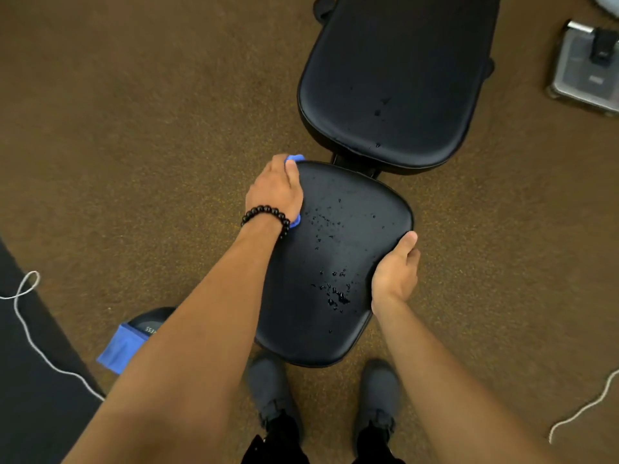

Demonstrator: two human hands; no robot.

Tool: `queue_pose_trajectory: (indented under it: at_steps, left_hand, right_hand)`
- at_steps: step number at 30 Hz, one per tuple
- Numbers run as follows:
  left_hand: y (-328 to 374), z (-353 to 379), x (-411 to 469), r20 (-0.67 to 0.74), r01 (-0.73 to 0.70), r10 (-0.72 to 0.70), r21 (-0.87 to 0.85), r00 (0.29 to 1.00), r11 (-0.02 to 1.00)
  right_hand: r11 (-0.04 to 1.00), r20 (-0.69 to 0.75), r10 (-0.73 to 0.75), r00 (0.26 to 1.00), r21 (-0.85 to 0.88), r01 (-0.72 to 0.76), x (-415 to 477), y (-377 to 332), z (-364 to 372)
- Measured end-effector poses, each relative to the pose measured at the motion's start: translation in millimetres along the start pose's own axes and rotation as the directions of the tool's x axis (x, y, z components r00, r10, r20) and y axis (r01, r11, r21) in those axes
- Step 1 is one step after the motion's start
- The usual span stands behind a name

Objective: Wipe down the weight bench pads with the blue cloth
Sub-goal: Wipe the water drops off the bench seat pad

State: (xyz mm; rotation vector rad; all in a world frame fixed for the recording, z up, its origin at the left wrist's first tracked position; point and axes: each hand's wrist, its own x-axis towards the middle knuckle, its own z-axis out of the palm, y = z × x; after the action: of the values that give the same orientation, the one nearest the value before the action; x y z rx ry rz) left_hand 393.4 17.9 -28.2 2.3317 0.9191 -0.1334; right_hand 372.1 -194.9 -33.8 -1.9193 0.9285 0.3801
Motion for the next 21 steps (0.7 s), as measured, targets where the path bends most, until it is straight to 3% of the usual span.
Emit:
queue_pose_trajectory:
  at_steps: [3, 6, 11, 18, 21]
  left_hand:
    - [13.7, -7.2, 27.6, 0.115, 0.001, -0.005, 0.037, 0.993, 0.999]
    - [10.4, -12.0, 32.5, 0.172, 0.073, -0.056, -0.095, 0.984, 0.993]
    - [-21.5, -4.5, -36.9, 0.077, 0.212, -0.203, -0.142, 0.976, 0.967]
    - [-90.8, 18.7, -196.7, -0.082, 0.036, -0.057, -0.228, 0.995, 0.973]
    - [-89.2, 31.1, -214.2, -0.142, 0.117, -0.157, -0.257, 0.977, 0.959]
  right_hand:
    - [0.998, -0.031, -0.060, 0.998, 0.008, 0.060, 1.8, 2.3, 3.8]
    - [0.995, -0.055, -0.097, 0.994, 0.009, 0.098, 3.4, 3.8, 4.6]
    - [0.994, -0.076, -0.112, 0.991, -0.009, 0.112, 1.2, 0.6, 3.8]
    - [0.993, -0.090, -0.111, 0.990, -0.051, 0.106, -2.2, -2.3, 4.5]
    - [0.992, -0.092, -0.111, 0.990, -0.066, 0.105, -3.2, -3.7, 4.6]
